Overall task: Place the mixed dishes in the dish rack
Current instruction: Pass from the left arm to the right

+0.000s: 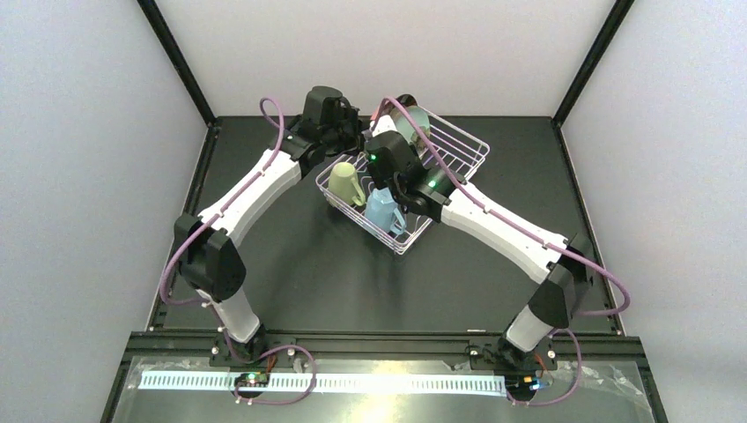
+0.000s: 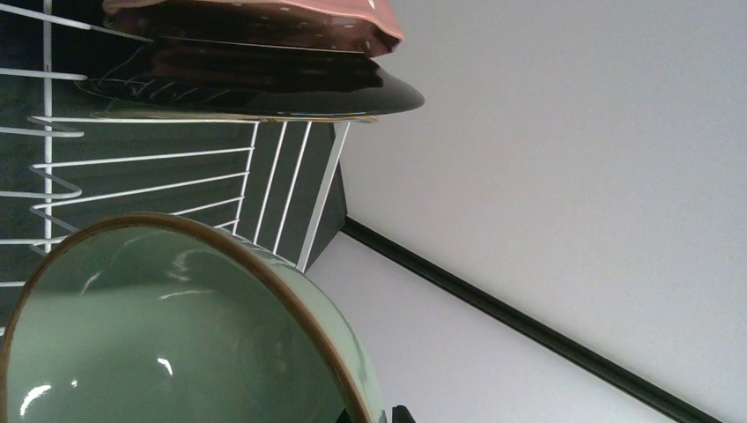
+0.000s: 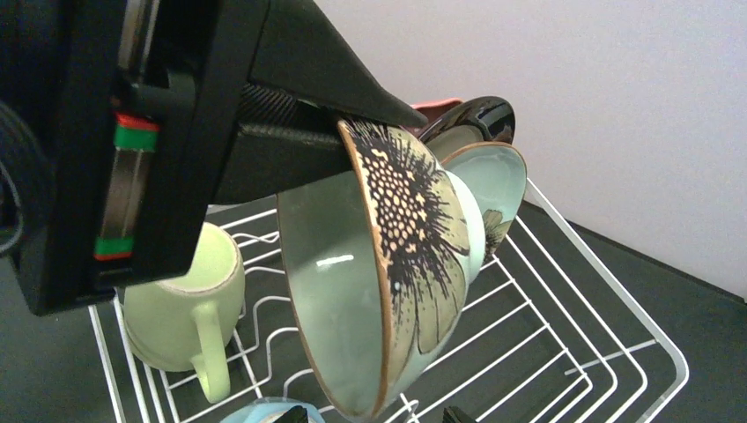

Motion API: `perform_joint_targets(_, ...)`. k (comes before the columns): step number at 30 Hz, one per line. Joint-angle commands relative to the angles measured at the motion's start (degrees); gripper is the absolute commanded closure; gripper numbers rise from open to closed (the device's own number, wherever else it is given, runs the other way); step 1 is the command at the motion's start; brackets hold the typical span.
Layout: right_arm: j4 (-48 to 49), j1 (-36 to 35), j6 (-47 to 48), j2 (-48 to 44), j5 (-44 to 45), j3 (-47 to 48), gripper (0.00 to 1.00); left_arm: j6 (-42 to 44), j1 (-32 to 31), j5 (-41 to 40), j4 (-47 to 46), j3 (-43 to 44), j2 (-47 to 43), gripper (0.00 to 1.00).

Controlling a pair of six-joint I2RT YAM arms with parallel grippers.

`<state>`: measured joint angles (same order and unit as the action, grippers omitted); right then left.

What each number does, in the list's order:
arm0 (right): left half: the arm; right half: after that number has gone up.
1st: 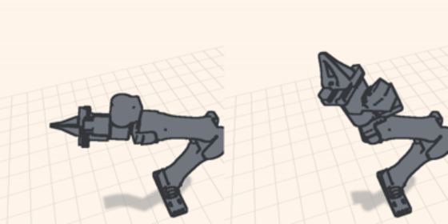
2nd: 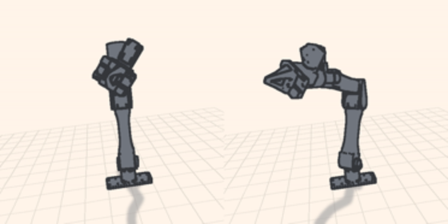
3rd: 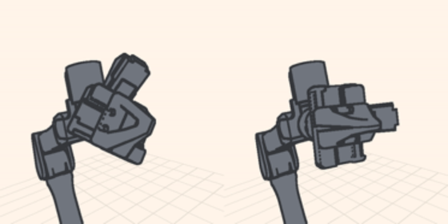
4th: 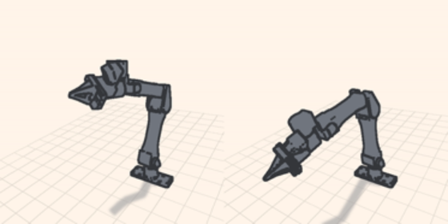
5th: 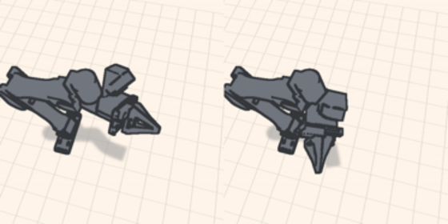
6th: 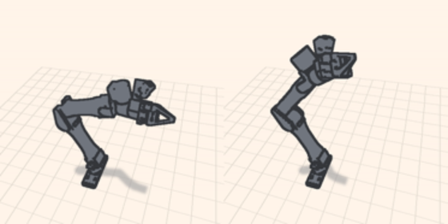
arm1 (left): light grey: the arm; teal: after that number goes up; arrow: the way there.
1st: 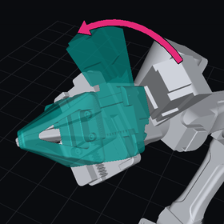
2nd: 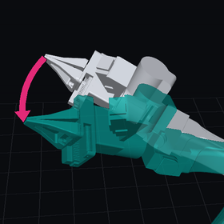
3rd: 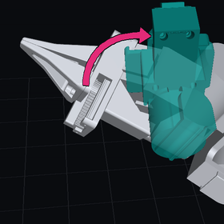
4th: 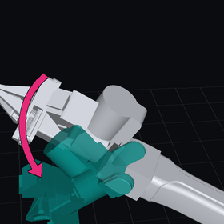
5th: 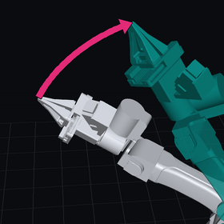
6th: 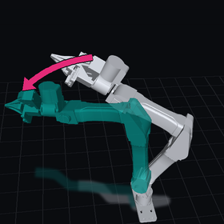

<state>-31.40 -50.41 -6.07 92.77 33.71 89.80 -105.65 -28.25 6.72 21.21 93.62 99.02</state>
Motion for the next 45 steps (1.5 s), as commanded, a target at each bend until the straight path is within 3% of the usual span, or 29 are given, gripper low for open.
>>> perform_joint_targets(1, 2.2, -0.3, 0.9, 1.5, 1.8, 1.9, 0.13, -0.4, -0.3, 1.6, -1.7, 3.7, -0.3, 0.99)
perform_joint_targets(7, 4.1, -0.3, 1.9, 3.1, 3.8, 1.7, 0.14, -0.3, -0.4, 2.1, -1.3, 3.8, -0.9, 0.99)
perform_joint_targets(16, 7.2, 0.7, 3.0, 5.1, 8.4, 1.2, 0.25, 0.6, -0.4, 2.3, 0.1, 3.7, -3.2, 0.99)
perform_joint_targets(25, 9.0, 3.2, 1.1, 5.5, 11.0, -0.2, 0.79, 1.3, -0.3, 2.7, 0.8, 2.1, -5.7, 0.99)
perform_joint_targets(31, 8.8, 3.2, 0.1, 6.0, 10.7, -0.6, 1.00, 1.2, -0.8, 3.2, 0.4, 2.1, -5.4, 0.99)
perform_joint_targets(38, 9.8, 3.7, -0.2, 5.1, 9.5, -1.5, 1.00, 1.6, -1.0, 3.5, 0.6, 2.0, -5.2, 0.98)
perform_joint_targets(45, 11.6, 4.2, 0.1, 3.9, 8.6, -2.7, 1.00, 2.2, -1.1, 3.8, 1.4, 1.1, -5.6, 0.92)
